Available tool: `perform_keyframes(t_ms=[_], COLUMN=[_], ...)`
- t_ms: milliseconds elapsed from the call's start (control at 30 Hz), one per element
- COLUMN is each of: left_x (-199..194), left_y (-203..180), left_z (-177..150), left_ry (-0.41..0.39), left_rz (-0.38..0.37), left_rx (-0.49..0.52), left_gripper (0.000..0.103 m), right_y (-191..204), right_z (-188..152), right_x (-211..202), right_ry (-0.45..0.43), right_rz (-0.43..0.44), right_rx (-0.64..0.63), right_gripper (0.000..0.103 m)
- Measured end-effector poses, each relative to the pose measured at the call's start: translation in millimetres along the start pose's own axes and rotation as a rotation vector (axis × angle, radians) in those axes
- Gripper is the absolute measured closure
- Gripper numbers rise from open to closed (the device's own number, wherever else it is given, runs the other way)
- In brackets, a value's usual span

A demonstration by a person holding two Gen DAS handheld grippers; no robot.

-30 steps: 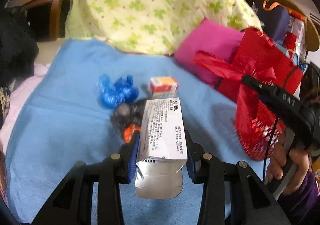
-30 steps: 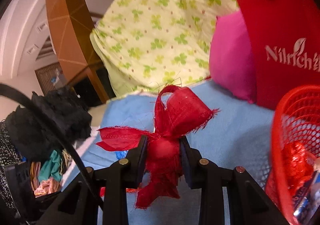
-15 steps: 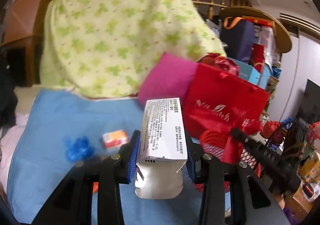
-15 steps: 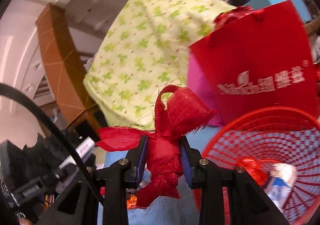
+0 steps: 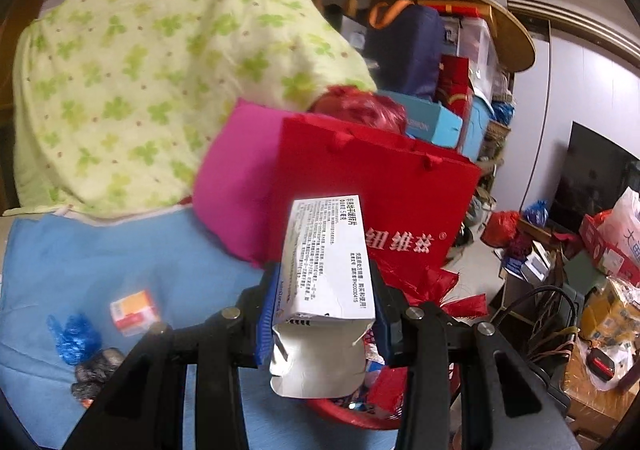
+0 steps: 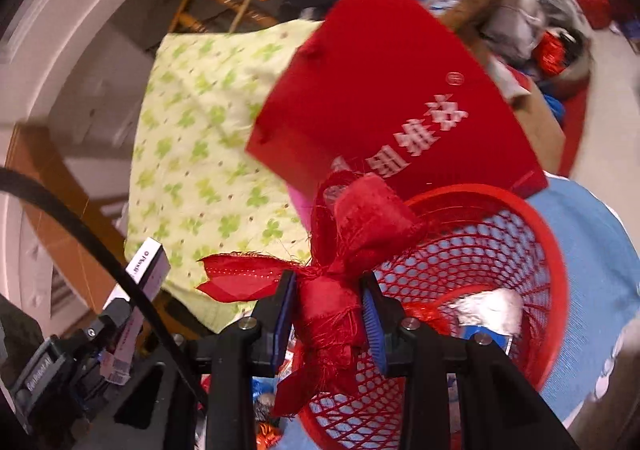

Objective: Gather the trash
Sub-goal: 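Carry the receipt box and red ribbon over the red basket and open both tools, then grasp the black plastic bag with the right tool while the left tool moves toward the orange candy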

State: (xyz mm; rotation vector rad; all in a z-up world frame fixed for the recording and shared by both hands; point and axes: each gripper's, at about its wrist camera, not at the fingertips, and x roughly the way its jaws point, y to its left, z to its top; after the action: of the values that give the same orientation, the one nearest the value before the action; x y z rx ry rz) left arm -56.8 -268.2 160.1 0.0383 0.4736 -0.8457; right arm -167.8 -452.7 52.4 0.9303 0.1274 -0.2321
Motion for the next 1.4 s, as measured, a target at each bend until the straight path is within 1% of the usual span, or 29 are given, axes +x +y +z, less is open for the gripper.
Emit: perform_keyframes(t_ms=[167,300,333,367,400,433,467,500,533,633,700,767,800,867,900,933,967,1000,1033,1067,1133,1167,1233,1333,1400], left_x=[37,66,71,77,80,83,84,84,83,74,61,47,37,15,6,-5,-18,-26,-35,-46,-58,-66,-78,-88,-88], left_y=[-5,-8,-9,-9,-8,-8,-8,-8,-7,0,11,25,35,58,69,82,101,114,130,151,183,203,234,271,290], left_z=[-9,-21,-24,-27,-30,-32,-35,-36,-38,-38,-39,-41,-43,-49,-54,-59,-66,-72,-79,-89,-103,-113,-131,-154,-168], left_ry=[0.075,0.151,0.167,0.186,0.197,0.207,0.212,0.209,0.204,0.190,0.168,0.149,0.134,0.104,0.096,0.089,0.082,0.079,0.078,0.080,0.100,0.118,0.130,0.150,0.166], left_rz=[-0.025,-0.055,-0.063,-0.085,-0.102,-0.114,-0.123,-0.130,-0.129,-0.090,-0.034,0.029,0.079,0.199,0.244,0.304,0.388,0.443,0.510,0.600,0.713,0.762,0.802,0.838,0.842], left_rx=[-0.034,-0.055,-0.062,-0.074,-0.083,-0.095,-0.102,-0.104,-0.099,-0.071,-0.054,-0.029,-0.012,0.015,0.021,0.025,0.026,0.023,0.018,0.011,-0.019,-0.056,-0.133,-0.257,-0.332], left_gripper=[0.061,0.059,0.057,0.051,0.047,0.037,0.030,0.030,0.030,0.030,0.030,0.030,0.030,0.030,0.030,0.030,0.030,0.030,0.030,0.030,0.030,0.030,0.030,0.030,0.030], right_y=[-21,-28,-30,-31,-31,-33,-34,-34,-34,-25,-19,-2,8,29,37,51,61,71,80,91,108,113,126,139,146], right_z=[9,12,12,13,12,13,14,14,14,13,11,7,4,-7,-12,-21,-29,-38,-46,-56,-75,-82,-100,-126,-145], right_x=[-2,-2,-2,-2,-3,-3,-3,-4,-7,-7,-9,-13,-14,-18,-19,-19,-18,-17,-15,-13,-8,-6,3,21,43], right_ry=[-0.012,-0.010,-0.007,-0.005,-0.007,-0.010,-0.014,-0.024,-0.043,-0.059,-0.074,-0.107,-0.122,-0.145,-0.148,-0.145,-0.137,-0.125,-0.113,-0.093,-0.057,-0.043,0.008,0.100,0.202], right_rz=[-0.039,-0.055,-0.057,-0.057,-0.059,-0.067,-0.067,-0.065,-0.071,-0.070,-0.052,-0.033,-0.018,0.030,0.048,0.074,0.094,0.119,0.142,0.172,0.212,0.222,0.245,0.275,0.293], right_rx=[0.080,0.101,0.104,0.108,0.113,0.123,0.134,0.138,0.134,0.083,0.057,-0.028,-0.078,-0.178,-0.217,-0.283,-0.329,-0.373,-0.406,-0.447,-0.511,-0.527,-0.567,-0.605,-0.616], right_gripper=[0.067,0.067,0.067,0.066,0.061,0.053,0.032,0.024,0.024,0.024,0.024,0.024,0.024,0.024,0.024,0.024,0.024,0.024,0.024,0.025,0.025,0.025,0.025,0.026,0.026])
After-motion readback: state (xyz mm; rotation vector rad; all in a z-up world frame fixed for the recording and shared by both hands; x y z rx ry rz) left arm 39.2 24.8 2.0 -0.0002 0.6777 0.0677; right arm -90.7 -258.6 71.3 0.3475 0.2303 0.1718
